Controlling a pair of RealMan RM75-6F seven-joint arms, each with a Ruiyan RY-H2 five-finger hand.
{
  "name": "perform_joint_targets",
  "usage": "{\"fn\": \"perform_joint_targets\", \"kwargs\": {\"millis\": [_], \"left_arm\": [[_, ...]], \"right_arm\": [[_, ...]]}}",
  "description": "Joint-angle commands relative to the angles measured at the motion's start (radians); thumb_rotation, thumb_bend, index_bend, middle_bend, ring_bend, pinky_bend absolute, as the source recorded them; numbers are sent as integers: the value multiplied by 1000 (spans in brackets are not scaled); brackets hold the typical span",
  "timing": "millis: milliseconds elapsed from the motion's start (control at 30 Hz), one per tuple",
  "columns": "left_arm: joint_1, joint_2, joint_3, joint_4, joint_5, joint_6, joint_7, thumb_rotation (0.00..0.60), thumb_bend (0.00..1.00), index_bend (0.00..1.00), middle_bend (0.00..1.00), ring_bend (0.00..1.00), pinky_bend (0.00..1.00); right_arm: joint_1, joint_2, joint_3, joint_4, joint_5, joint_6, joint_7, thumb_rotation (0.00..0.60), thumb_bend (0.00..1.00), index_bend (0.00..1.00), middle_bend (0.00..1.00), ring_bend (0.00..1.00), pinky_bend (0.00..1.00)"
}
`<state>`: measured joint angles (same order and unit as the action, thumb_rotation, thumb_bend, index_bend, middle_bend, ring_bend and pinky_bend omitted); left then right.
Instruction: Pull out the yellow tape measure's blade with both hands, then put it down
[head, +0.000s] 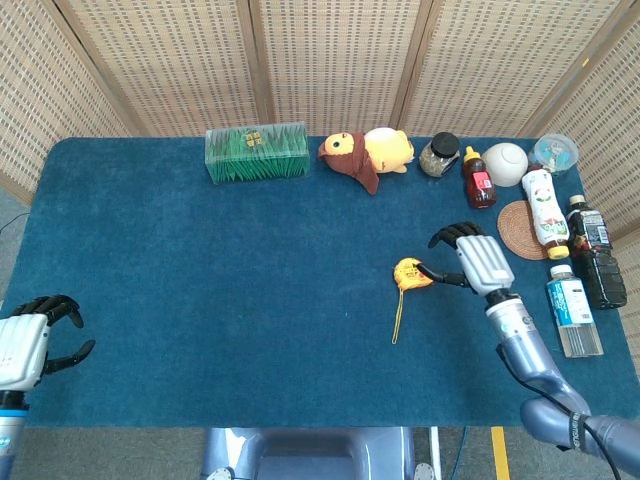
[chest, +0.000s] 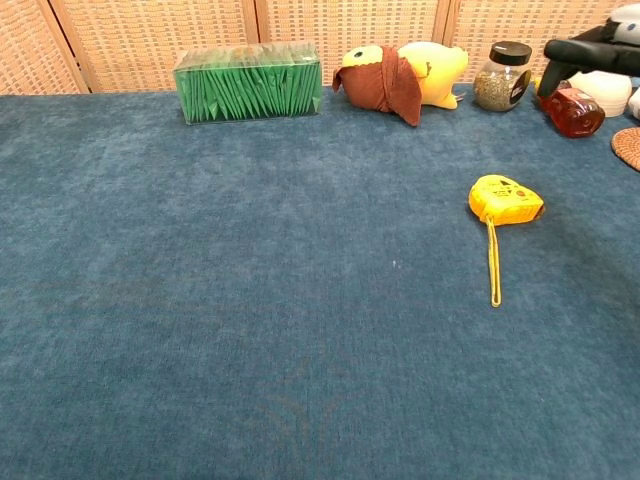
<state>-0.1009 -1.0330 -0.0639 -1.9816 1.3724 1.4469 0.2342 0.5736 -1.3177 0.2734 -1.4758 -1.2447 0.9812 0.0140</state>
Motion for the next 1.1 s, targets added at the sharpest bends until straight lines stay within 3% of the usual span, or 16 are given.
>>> {"fn": "perform_joint_targets", "kwargs": {"millis": [33,1100], "left_arm": [[-3,-3,-1,2,-5,-4,3,592,193,533,383,296,327],[9,0,15,8,-26,3,-3,587,192,534,383,297,327]], "right_arm": [[24,-32,0,36,13,-15,-24,0,130,382,317,210,132],[168,-240,-74,345,47,-156,-157,0,129,387,320,210,129]]}}
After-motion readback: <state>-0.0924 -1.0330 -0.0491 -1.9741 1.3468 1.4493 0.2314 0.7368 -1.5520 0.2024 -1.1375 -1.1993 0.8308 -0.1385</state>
